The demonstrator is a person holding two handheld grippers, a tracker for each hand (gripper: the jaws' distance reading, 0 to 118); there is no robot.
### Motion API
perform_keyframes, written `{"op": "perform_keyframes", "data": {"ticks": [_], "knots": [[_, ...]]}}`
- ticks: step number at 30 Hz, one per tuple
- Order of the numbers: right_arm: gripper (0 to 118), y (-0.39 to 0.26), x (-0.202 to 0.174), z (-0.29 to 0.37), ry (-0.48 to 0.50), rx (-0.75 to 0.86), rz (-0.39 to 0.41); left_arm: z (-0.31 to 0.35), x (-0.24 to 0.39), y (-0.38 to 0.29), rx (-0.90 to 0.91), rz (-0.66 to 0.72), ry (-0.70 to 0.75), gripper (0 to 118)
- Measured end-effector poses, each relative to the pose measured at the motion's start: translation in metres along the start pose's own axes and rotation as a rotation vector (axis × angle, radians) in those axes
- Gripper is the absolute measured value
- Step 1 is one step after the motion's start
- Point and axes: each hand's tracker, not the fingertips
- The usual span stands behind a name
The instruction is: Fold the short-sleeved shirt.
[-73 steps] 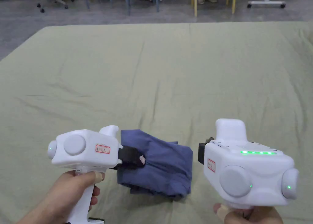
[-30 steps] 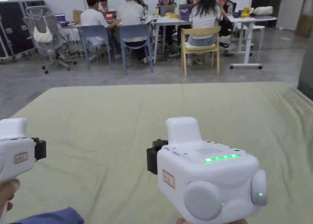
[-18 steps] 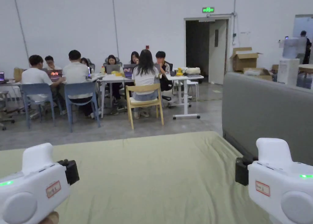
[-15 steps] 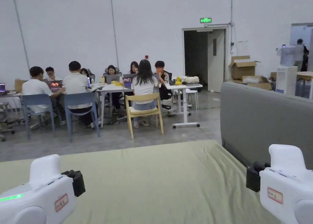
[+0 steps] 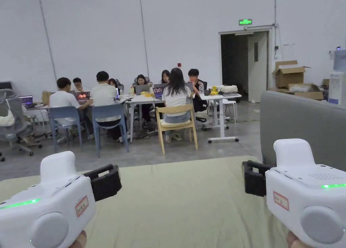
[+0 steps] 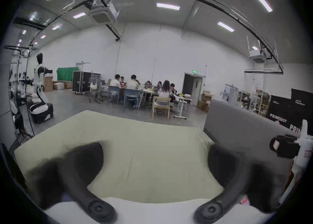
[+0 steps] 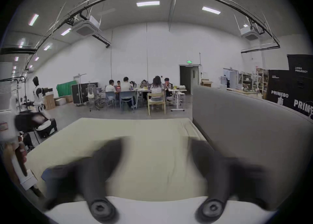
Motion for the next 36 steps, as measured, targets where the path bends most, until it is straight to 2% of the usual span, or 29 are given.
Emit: {"op": "perform_keyframes", "data": {"ticks": [1, 2, 3, 5, 6, 8, 11, 13, 16, 17, 20, 27, 36], "knots": [[117, 0.001, -0.005, -0.006, -0.049, -0.062, 0.016, 0.015, -0.004, 0.001, 0.129, -0.031, -0.034, 118], [117, -0.002, -0.010, -0.006, -0.062, 0.020, 0.037, 0.017, -0.004, 0.004, 0.068, -0.008, -0.037, 118], [118, -0.001, -0.013, -0.010, -0.070, 0.009, 0.065, 0.021, -0.006, 0.006, 0.056, -0.014, -0.055, 118], [118, -0.006, -0.014, -0.018, -0.009, 0.037, 0.090, 0.015, -0.009, 0.011, 0.040, -0.017, -0.047, 118], [118, -0.006, -0.014, -0.019, 0.024, 0.051, 0.071, 0.015, -0.010, 0.012, 0.040, -0.017, -0.040, 118], [118, -0.001, -0.016, 0.005, 0.025, 0.050, 0.027, 0.014, -0.012, 0.010, 0.043, -0.022, -0.027, 118], [118, 0.001, -0.022, 0.007, -0.013, 0.044, 0.022, 0.012, -0.016, 0.007, 0.025, -0.024, -0.028, 118], [118, 0.000, -0.022, 0.002, 0.005, 0.038, 0.012, 0.026, -0.006, 0.007, -0.041, 0.020, -0.043, 118], [118, -0.001, -0.020, 0.004, 0.026, 0.025, -0.016, 0.029, -0.003, 0.007, -0.037, 0.003, -0.052, 118], [118, -0.001, -0.020, 0.005, 0.031, 0.023, -0.023, 0.023, -0.007, 0.009, 0.009, -0.052, -0.049, 118], [118, -0.004, -0.019, -0.003, 0.043, -0.011, -0.040, 0.019, -0.009, 0.010, 0.000, -0.040, -0.049, 118], [118, -0.006, -0.021, -0.006, 0.046, -0.011, -0.047, 0.000, -0.023, 0.004, -0.019, -0.021, -0.061, 118], [118, -0.004, -0.028, -0.006, 0.058, -0.001, -0.042, 0.012, -0.015, 0.002, -0.034, 0.004, -0.071, 118]]}}
